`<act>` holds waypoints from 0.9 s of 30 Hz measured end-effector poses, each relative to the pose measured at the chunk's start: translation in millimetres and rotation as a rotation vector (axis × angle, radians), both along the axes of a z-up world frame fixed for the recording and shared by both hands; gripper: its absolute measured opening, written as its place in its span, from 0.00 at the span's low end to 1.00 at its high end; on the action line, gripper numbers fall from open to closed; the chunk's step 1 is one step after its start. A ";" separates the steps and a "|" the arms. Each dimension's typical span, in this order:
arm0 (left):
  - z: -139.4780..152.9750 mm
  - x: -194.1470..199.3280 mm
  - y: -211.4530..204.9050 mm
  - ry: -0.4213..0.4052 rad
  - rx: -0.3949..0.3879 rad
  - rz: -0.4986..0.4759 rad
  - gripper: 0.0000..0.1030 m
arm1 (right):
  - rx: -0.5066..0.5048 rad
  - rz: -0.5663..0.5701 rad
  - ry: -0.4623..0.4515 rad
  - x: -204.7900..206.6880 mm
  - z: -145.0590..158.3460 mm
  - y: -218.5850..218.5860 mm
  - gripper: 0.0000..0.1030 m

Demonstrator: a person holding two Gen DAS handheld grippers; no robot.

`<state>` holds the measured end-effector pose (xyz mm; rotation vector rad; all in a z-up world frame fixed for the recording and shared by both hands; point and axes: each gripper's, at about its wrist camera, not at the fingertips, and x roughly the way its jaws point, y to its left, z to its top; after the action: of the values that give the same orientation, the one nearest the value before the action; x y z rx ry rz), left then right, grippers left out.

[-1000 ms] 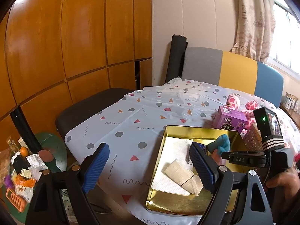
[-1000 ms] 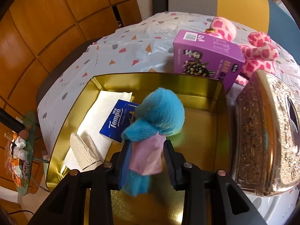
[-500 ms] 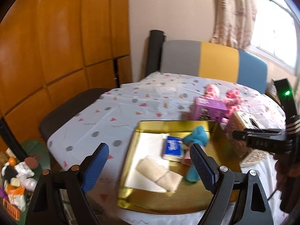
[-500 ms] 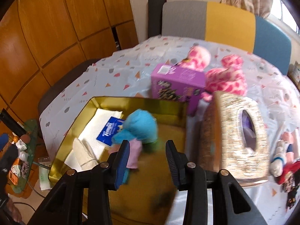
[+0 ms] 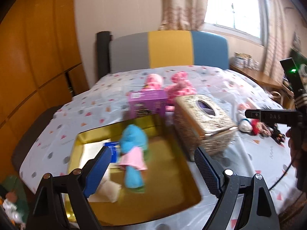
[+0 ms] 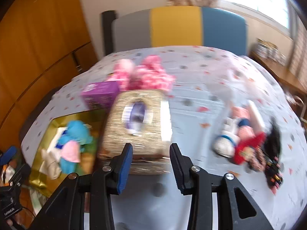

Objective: Organize soft objects
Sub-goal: 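Open the right tool to drop the doll while left tool moves to white glove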

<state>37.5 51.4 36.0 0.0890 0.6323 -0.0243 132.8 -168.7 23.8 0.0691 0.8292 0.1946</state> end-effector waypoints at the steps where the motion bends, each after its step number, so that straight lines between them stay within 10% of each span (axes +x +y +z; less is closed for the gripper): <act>1: -0.2 1.7 -6.9 0.001 0.005 -0.016 0.86 | 0.002 -0.025 0.002 -0.3 -1.4 -12.1 0.39; 18: 2.7 40.1 -137.9 0.075 -0.005 -0.339 0.84 | 0.163 -0.719 0.112 -27.2 -72.4 -253.4 0.39; 27: -18.2 91.1 -219.1 0.187 -0.013 -0.432 0.71 | 0.245 -0.708 0.095 -31.8 -68.4 -261.3 0.39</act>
<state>128.5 -167.6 17.7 0.2115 0.7904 -0.4581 101.0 -430.1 -44.7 0.5959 0.8263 -0.3791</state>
